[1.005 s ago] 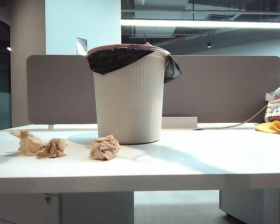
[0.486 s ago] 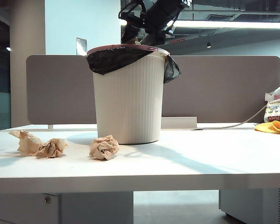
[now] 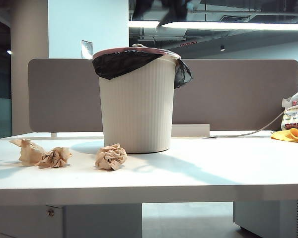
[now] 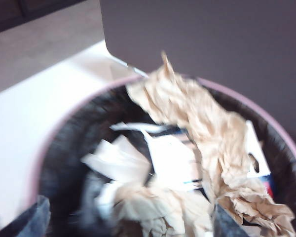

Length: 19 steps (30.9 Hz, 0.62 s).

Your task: Pick up all the trash on the table and put it in the trash can.

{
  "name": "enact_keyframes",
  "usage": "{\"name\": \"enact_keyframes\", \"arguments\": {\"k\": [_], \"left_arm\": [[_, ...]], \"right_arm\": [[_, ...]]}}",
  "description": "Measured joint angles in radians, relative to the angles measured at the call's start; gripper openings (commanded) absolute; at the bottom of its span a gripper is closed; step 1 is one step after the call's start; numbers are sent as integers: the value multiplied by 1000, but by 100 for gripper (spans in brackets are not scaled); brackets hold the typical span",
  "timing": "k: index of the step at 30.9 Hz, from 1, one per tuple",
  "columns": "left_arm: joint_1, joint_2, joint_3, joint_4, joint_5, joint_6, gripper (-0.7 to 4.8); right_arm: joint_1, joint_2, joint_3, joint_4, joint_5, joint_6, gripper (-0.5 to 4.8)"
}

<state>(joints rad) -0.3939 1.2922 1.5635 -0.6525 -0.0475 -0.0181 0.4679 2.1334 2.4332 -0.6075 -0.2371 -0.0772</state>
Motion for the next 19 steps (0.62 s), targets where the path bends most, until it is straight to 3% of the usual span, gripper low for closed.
{"name": "enact_keyframes", "arguments": {"k": [8,13,19], "left_arm": [[-1,-50,0,-63,48,-42,479],[0,-116,0,-150,54,-43,479],[-2,-190,-24,-285,151,-43,479]], "right_arm": [[39,-134,5,-110,-15,-2,435],[74,-188,3,-283,-2,-8,434],[164,-191,-15,-424,13,-31,432]]}}
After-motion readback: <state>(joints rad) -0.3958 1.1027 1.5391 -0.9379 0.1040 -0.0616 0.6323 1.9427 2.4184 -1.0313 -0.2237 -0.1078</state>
